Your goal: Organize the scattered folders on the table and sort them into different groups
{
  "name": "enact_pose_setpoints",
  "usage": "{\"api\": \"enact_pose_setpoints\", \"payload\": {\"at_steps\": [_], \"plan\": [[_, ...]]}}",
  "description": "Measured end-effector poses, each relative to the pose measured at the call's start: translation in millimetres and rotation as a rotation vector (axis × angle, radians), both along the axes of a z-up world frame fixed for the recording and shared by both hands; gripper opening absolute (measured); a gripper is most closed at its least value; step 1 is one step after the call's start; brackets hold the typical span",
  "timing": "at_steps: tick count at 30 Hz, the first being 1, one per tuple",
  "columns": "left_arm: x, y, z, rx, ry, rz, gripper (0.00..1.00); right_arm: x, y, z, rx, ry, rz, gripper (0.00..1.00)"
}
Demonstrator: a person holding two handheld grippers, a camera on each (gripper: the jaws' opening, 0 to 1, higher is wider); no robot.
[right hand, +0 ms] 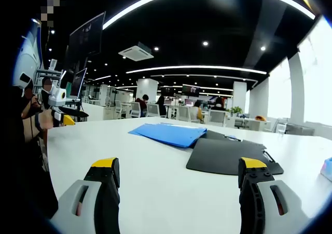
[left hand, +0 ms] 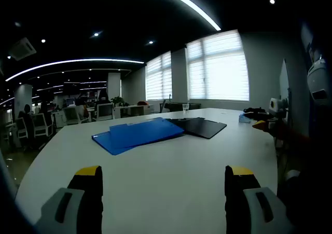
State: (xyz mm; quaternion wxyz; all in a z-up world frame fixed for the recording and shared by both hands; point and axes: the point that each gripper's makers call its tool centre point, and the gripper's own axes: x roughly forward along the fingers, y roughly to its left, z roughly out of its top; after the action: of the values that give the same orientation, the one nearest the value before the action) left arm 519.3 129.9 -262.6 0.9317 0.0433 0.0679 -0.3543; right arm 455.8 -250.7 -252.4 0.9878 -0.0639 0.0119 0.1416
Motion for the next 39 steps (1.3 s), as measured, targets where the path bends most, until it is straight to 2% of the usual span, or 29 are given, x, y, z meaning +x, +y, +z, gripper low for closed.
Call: {"api": "enact_pose_setpoints", "payload": {"at_steps": [39], "plan": [[-3.8, 1.8, 0.0, -0.011, 0.004, 0.005, 0.98, -3.1, 4.8, 1.0, 0.009, -0.007, 0.006, 0.94]]}}
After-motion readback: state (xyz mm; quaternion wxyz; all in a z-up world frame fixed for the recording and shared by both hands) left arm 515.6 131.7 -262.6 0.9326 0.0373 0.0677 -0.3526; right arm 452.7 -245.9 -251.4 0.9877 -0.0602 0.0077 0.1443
